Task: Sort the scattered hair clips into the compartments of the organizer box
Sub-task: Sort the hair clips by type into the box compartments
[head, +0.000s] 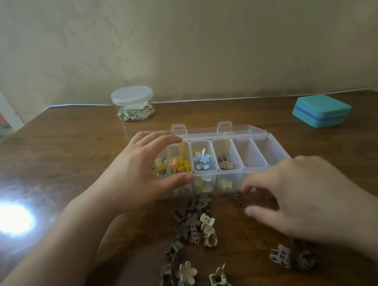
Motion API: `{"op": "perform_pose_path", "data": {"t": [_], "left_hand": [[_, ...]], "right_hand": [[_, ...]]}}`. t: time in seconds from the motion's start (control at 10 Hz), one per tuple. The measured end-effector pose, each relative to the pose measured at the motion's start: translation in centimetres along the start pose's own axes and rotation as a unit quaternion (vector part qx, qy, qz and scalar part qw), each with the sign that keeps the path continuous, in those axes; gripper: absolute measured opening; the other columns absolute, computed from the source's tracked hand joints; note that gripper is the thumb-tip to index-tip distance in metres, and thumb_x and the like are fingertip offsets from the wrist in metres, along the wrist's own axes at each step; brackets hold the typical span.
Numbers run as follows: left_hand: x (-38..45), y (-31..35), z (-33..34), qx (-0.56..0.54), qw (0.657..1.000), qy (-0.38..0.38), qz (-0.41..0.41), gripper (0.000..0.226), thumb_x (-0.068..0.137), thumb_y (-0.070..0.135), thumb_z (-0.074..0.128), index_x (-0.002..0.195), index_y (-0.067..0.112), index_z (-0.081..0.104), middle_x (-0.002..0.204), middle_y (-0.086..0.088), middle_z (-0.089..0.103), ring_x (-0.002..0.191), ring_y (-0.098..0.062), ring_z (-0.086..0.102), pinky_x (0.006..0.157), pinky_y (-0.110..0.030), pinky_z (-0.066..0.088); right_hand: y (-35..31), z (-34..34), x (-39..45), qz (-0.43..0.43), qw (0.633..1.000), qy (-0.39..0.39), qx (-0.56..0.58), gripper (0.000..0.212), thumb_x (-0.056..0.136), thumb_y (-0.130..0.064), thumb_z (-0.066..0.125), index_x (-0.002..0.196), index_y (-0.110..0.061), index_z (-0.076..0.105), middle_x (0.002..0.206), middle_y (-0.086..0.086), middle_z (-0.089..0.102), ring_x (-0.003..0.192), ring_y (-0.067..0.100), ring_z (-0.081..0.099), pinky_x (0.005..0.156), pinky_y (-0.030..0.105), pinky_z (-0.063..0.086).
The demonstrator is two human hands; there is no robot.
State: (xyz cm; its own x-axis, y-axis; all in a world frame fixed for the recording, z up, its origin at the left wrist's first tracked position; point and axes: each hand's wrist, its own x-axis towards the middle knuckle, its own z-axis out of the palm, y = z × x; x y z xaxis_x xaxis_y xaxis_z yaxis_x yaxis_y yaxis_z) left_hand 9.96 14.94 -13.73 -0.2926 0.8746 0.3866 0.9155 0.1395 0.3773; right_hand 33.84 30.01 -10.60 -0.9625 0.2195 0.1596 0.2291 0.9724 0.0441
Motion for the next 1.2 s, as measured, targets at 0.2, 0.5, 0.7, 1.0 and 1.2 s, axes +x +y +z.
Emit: {"op": "perform_pose_path", "data": {"t": [0.2,0.5,0.7,1.0,1.2], "left_hand": [[0.0,0.0,0.0,0.001,1.0,-0.003,-0.004,0.081,0.072,0.084,0.049,0.136,0.034,0.051,0.139,0.019,0.048,0.136,-0.006,0.033,0.109,-0.042,0.039],[-0.1,0.0,0.0,0.003,1.0,-0.002,0.001,0.081,0.072,0.082,0.051,0.136,0.032,0.052,0.138,0.018,0.05,0.136,-0.007,0.034,0.109,-0.039,0.039],[0.0,-0.1,0.0,0.007,1.0,-0.008,-0.001,0.082,0.072,0.084,0.048,0.137,0.035,0.05,0.14,0.02,0.048,0.135,-0.006,0.033,0.108,-0.036,0.038],[0.0,-0.1,0.1,0.007,1.0,-0.009,-0.006,0.083,0.072,0.085,0.048,0.138,0.034,0.05,0.141,0.019,0.047,0.136,-0.006,0.033,0.109,-0.038,0.038],[0.0,0.0,0.0,0.006,1.0,-0.01,-0.004,0.082,0.072,0.084,0.049,0.137,0.035,0.05,0.14,0.019,0.048,0.137,-0.008,0.033,0.109,-0.041,0.039]], "right_hand": [[0.0,0.0,0.3,-0.03,0.998,-0.016,0.052,0.033,0.082,-0.068,0.044,0.108,-0.049,0.046,0.087,-0.023,0.059,0.078,-0.005,0.052,0.063,0.019,0.04],[-0.4,-0.3,2.9,0.033,0.969,0.193,0.152,0.026,0.083,-0.043,0.066,0.104,-0.028,0.069,0.076,-0.032,0.048,0.068,-0.019,0.049,0.053,0.007,0.024],[0.2,-0.7,1.2,-0.003,0.982,0.087,0.168,0.028,0.084,-0.052,0.047,0.098,-0.037,0.067,0.068,-0.015,0.065,0.053,0.004,0.056,0.044,0.011,0.038],[-0.7,1.7,1.4,-0.051,0.998,-0.023,-0.014,0.031,0.093,-0.053,0.043,0.123,-0.044,0.047,0.104,-0.015,0.063,0.096,0.007,0.058,0.079,0.033,0.052],[-0.6,-0.1,1.2,-0.049,0.967,0.153,0.196,0.024,0.088,-0.043,0.054,0.107,-0.033,0.065,0.091,-0.021,0.064,0.066,-0.006,0.057,0.053,0.012,0.045]]}}
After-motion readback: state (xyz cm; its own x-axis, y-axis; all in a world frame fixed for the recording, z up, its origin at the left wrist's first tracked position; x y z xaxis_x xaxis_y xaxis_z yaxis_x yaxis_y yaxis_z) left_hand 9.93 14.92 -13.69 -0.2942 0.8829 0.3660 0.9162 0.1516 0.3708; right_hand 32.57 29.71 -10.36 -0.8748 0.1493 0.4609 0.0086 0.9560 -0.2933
